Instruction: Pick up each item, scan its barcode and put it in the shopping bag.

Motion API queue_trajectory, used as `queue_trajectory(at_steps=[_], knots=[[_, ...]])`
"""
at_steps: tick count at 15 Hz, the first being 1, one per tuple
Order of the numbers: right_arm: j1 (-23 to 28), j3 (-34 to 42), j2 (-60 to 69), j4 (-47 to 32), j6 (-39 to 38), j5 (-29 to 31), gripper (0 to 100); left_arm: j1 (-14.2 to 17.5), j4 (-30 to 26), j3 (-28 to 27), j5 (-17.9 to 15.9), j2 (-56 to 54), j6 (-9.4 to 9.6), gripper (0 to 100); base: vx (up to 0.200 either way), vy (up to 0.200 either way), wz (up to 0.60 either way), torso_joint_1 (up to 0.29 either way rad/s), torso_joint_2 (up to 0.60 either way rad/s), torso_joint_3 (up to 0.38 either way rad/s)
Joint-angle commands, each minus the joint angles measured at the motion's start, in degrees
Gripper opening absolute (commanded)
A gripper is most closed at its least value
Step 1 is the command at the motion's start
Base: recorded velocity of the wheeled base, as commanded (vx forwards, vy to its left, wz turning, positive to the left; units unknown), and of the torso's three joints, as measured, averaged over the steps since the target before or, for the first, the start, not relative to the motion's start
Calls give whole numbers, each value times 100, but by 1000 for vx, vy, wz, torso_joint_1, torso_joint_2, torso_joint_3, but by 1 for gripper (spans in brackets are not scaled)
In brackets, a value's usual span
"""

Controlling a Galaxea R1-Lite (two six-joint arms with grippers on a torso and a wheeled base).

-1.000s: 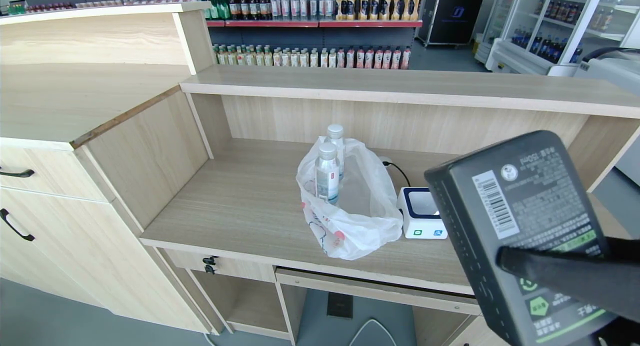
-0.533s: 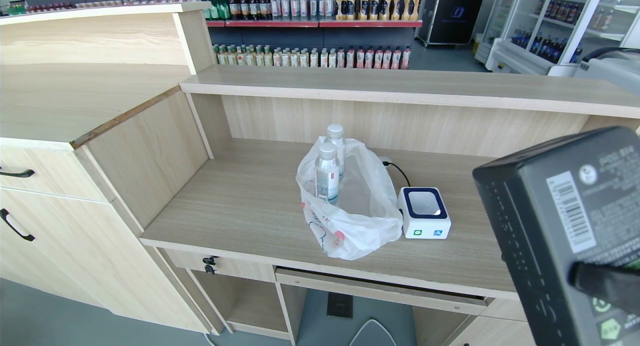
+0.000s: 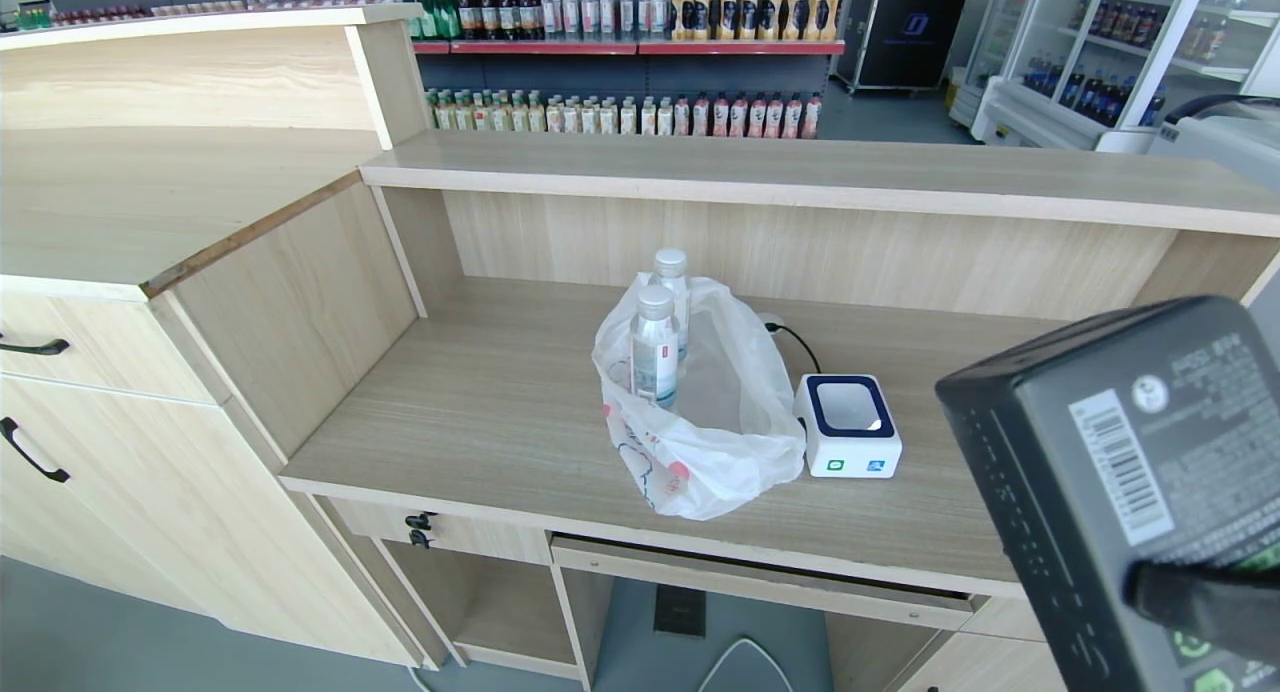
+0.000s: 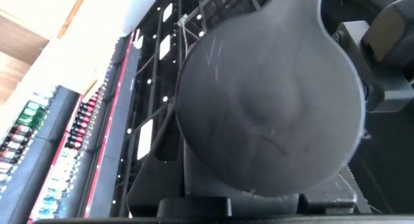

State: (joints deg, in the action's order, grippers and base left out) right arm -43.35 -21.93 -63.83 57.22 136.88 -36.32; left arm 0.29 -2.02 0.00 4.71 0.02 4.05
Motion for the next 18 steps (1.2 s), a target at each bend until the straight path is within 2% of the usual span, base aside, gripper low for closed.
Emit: queue_trajectory(at_steps=[1,4,6,8,9,10,11,12,13,14,15,17,18], knots=[[151,-233,143,-203,-284,151,0,6,0,0,4,-2,0,100,0,0,0,0,0,0],[591,-751,336,-493,-1603,1267,0,6,0,0,4,-2,0,100,0,0,0,0,0,0],[1681,-1164,266,-625,-4881,3201,0,-3,0,0,4,-2,0,100,0,0,0,0,0,0],[2006,-1744,-15,-1565,-7579,5706,0,-3,0,0,4,6,0,100,0,0,0,0,0,0],[2278,-2052,-147,-2101,-8449,6163,0,-3,0,0,4,-2,0,100,0,0,0,0,0,0],[2709,-2395,-279,-2646,-9152,6224,0,6,0,0,4,-2,0,100,0,0,0,0,0,0],[3755,-3203,-499,-3877,-10084,6040,0,-3,0,0,4,-2,0,100,0,0,0,0,0,0],[5029,-4249,-754,-5476,-10673,5477,0,-3,0,0,4,-2,0,100,0,0,0,0,0,0],[5434,-4566,-833,-6074,-10893,5178,0,6,0,0,4,-2,0,100,0,0,0,0,0,0],[6365,-5260,-930,-7383,-11578,4071,0,-3,0,0,4,-2,0,100,0,0,0,0,0,0],[6497,-5269,-921,-7568,-11921,3772,0,-3,0,0,4,-2,0,100,0,0,0,0,0,0],[6453,-4698,-798,-7278,-13661,3684,0,-3,0,0,4,-2,0,100,0,0,0,0,0,0],[6356,-4574,-815,-7164,-13951,3684,0,-3,0,0,4,-2,0,100,0,0,0,0,0,0]])
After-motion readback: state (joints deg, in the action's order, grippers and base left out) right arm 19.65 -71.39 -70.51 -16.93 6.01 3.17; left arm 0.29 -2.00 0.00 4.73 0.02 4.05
